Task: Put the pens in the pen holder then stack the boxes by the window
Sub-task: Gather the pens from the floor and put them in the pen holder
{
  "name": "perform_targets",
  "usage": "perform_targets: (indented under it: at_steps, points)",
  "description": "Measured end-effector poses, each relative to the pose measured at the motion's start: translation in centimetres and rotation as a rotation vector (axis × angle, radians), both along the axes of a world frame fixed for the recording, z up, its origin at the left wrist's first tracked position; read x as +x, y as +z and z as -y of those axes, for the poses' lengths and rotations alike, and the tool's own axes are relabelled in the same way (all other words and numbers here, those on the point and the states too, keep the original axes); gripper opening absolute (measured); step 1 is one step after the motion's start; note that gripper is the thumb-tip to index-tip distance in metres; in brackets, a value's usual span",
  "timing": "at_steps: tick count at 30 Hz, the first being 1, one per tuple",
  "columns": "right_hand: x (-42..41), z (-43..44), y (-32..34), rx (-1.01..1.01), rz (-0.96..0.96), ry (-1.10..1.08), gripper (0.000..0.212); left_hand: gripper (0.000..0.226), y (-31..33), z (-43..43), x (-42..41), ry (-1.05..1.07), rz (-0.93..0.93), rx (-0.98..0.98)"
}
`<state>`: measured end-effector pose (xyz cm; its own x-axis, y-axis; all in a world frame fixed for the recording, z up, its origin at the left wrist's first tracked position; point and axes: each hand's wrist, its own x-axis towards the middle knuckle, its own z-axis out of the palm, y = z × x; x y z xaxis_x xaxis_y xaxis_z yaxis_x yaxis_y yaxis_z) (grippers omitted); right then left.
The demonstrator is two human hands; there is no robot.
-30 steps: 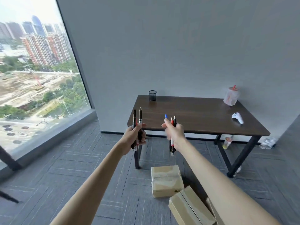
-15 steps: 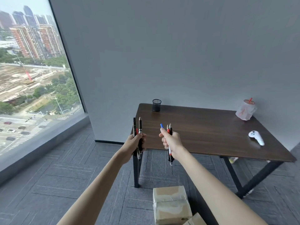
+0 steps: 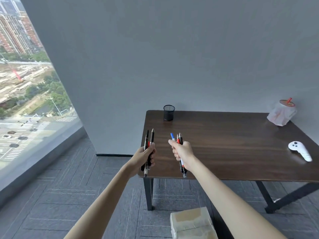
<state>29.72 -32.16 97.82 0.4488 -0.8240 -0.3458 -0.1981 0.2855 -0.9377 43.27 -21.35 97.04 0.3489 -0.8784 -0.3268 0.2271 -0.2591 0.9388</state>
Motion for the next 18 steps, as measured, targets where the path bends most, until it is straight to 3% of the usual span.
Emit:
perform_targets:
  at_steps: [9, 18]
  points:
    - [6.2, 10.5, -2.8, 0.039, 0.049, 0.038, 0.026, 0.032, -0.8, 10.9, 6.9, -0.021, 0.008, 0.070]
    - [13.2, 19.8, -5.1, 0.052, -0.031, 0.026, 0.026, 0.031, -3.9, 20.0, 14.6, -0.087, 0.018, 0.128]
